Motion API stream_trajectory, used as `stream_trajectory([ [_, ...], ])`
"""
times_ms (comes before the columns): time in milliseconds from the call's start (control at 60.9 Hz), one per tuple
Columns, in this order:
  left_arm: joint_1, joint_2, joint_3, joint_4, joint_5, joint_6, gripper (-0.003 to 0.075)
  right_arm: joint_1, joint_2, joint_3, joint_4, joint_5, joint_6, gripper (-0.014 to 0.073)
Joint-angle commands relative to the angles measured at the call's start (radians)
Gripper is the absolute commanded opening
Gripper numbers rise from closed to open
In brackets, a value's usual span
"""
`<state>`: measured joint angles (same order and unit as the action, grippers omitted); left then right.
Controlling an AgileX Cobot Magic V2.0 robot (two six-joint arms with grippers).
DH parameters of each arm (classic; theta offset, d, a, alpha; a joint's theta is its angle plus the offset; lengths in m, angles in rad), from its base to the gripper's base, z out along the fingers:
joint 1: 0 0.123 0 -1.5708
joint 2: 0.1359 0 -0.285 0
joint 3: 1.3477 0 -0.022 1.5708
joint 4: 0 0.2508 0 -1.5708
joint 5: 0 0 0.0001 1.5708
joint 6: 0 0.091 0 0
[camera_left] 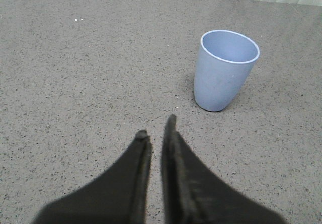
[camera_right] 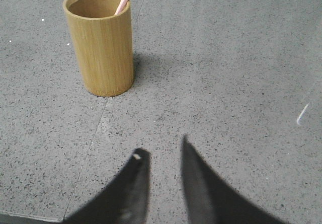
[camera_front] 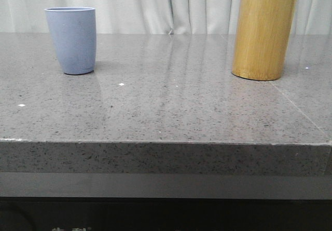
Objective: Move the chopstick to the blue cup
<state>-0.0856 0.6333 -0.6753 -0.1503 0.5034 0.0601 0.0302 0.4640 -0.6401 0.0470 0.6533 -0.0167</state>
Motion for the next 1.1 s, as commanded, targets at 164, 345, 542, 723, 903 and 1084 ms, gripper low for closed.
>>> stream_trajectory([
  [164,0.001,0.01,-0.038,-0.003,-0.077,0.001,0.0549,-0.007,0.012,-0.031,-0.014,-0.052,-0.004,0.0539],
  [345,-0.008,0.056,-0.105,-0.003,-0.045,0.006,0.0524,-0.007,0.012,-0.032,-0.004,-0.047,-0.004,0.0539],
  [542,-0.068,0.172,-0.234,-0.003,0.019,0.031,0.0483,-0.007,0.012,-0.032,0.003,-0.037,-0.004,0.0539],
  [723,-0.132,0.311,-0.356,-0.003,0.046,0.052,0.0443,-0.007,0.012,-0.032,0.004,-0.034,-0.004,0.0539],
  [903,-0.139,0.481,-0.525,-0.003,0.141,0.052,0.0402,-0.007,0.012,-0.032,0.004,-0.034,-0.004,0.0539],
  [1084,-0.139,0.674,-0.723,-0.001,0.278,0.052,0.0377,-0.005,0.012,-0.032,0.004,-0.034,-0.004,0.0539],
])
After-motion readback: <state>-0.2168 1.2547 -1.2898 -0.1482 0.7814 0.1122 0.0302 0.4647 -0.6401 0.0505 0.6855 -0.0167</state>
